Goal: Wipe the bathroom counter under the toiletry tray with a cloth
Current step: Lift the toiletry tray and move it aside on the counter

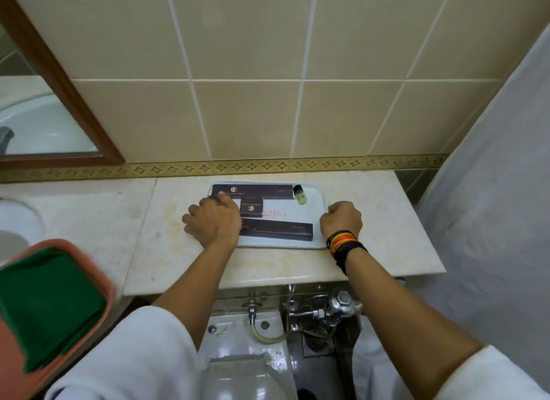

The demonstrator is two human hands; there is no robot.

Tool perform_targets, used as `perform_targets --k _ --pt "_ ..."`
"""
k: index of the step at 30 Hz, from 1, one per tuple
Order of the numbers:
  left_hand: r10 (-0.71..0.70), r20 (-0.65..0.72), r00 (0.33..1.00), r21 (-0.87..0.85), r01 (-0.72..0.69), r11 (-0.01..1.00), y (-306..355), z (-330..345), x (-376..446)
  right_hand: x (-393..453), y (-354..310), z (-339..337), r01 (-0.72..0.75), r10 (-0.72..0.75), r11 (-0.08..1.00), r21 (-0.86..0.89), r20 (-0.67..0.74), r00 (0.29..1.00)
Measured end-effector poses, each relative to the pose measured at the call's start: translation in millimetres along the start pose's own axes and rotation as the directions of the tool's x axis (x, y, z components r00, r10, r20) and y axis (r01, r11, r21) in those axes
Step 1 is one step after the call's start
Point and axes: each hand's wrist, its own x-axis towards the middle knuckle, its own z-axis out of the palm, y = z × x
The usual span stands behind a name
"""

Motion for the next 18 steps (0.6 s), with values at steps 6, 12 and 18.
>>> perform_targets --k 6,12,18 --pt "0.294 0.028 0.955 -0.074 -0.291 0.954 64 1 -28 -31 63 -58 -0.244 0.253 0.92 0.305 0.012 0.968" --pt "0.622 0.223 0.751 -0.15 -0.604 0.783 154 45 -67 -50 134 -101 -0.421 0.478 0.673 0.608 0.077 0.875" --pt "0.754 0.382 0.535 -0.15 -0.769 0.622 224 109 -95 -42 172 -123 -0.391 0.532 0.537 0.747 0.06 0.845"
